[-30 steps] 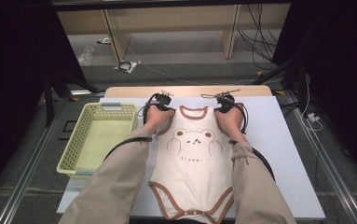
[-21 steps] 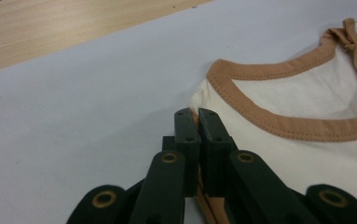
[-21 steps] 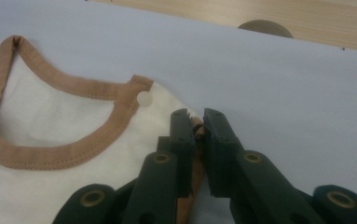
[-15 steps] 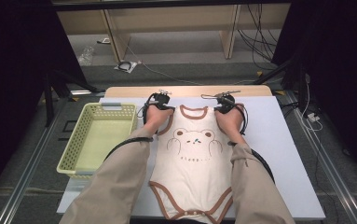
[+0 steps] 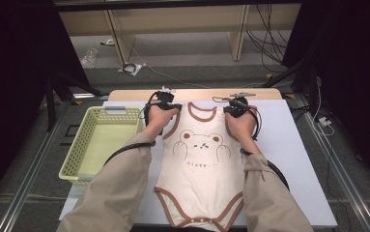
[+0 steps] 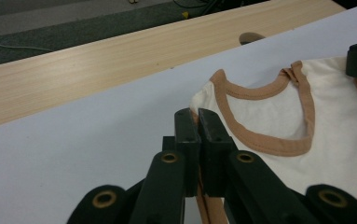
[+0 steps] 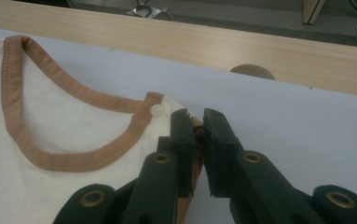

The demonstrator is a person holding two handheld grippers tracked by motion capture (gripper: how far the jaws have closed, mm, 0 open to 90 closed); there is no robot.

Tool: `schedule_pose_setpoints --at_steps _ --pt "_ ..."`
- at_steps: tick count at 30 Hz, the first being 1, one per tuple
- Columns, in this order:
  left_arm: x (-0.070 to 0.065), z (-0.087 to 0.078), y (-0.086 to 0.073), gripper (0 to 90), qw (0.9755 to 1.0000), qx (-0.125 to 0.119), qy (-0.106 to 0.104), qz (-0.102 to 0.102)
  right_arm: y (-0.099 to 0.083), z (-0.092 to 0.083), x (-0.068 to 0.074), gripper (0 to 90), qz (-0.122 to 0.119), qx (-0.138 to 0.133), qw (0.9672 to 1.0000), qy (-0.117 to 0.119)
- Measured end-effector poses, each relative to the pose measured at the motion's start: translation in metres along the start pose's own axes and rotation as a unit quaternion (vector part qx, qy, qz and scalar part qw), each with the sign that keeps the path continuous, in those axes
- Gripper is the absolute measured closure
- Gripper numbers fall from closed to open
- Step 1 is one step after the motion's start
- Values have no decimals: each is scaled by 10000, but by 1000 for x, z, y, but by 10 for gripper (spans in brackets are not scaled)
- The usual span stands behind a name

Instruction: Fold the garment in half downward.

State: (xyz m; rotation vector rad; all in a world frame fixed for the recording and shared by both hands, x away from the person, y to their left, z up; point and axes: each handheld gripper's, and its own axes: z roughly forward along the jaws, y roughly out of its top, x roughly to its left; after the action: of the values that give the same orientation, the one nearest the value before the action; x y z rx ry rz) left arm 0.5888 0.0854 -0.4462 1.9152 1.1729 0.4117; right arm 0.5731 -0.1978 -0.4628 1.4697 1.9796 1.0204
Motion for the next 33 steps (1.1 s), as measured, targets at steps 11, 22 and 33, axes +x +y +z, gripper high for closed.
schedule_pose_setpoints --at_steps 11,22,33 --pt "5 -19 -4 867 9988 -294 -288 -274 0 -18 0 836 -84 -408 9991 37" --pt "3 -39 -13 867 9960 -571 -573 -376 -11 -40 4 837 -144 -802 9966 109" --pt "-7 -57 -25 867 9950 -787 -607 14 -21 -66 13 836 -327 -1111 9930 249"
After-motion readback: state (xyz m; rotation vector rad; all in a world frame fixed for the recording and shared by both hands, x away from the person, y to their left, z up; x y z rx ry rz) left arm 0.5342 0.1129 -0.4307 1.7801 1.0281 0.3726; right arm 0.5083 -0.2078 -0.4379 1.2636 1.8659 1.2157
